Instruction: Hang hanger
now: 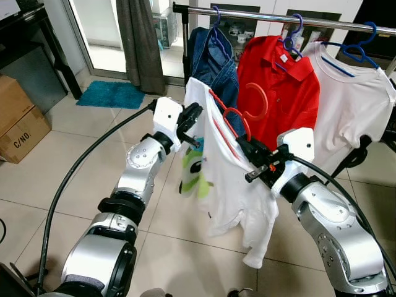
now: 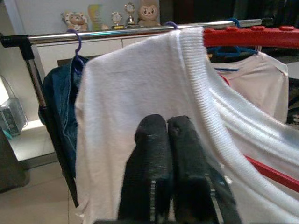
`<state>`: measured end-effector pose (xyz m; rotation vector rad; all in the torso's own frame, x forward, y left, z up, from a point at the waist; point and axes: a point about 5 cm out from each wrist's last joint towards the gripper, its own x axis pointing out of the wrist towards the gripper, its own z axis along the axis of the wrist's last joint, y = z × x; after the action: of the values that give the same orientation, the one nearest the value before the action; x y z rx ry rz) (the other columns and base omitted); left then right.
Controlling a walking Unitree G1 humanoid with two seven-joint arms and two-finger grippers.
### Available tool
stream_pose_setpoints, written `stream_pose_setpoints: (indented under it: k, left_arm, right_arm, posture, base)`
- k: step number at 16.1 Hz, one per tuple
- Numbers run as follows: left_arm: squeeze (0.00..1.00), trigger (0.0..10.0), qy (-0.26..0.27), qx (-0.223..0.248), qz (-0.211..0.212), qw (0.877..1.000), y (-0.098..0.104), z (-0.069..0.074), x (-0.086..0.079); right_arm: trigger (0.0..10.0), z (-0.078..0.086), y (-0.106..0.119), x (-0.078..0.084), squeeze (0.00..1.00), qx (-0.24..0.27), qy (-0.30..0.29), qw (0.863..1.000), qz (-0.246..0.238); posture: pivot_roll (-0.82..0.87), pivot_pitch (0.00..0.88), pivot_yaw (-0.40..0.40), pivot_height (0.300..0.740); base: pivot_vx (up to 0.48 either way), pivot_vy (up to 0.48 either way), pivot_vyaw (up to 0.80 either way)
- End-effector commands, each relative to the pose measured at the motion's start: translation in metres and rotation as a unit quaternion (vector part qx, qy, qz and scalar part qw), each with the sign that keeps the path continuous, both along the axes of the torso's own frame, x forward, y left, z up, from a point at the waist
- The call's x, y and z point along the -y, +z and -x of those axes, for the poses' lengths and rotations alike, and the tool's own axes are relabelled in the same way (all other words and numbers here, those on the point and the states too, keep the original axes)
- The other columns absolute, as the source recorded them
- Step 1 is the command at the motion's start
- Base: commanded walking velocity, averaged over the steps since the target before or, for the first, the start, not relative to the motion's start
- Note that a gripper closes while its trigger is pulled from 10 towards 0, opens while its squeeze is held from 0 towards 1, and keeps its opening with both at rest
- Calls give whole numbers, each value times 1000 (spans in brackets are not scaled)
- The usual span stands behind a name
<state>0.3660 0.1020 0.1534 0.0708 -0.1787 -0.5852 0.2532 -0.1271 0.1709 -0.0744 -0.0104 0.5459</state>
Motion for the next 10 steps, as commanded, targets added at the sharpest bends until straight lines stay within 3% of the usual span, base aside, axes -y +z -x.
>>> stream_pose_setpoints:
  k: [1,5,7,10]
  left_arm:
    - [0,0,-1,11,8,1000,7,-2,0]
    - [0,0,5,7,40,999,9,-4,-8]
    - [0,0,-8,13,81,997,14,-2,-13]
    - [0,0,-75,10,149,986,19,7,-15]
  right_arm:
    - [0,3,11,-2,0,29,9,1000,-4]
    - [0,4,10,-1,0,27,7,1000,-1]
    - [0,3,8,0,0,24,5,1000,3]
    - [0,1,7,3,0,22,-5,1000,15]
  posture:
    - [-19,0,20,740]
    - [-20,0,21,740]
    - [-20,0,21,740]
    - [-18,0,17,740]
  base:
    - [0,0,0]
    - [0,0,0]
    - [0,0,0]
    - [0,0,0]
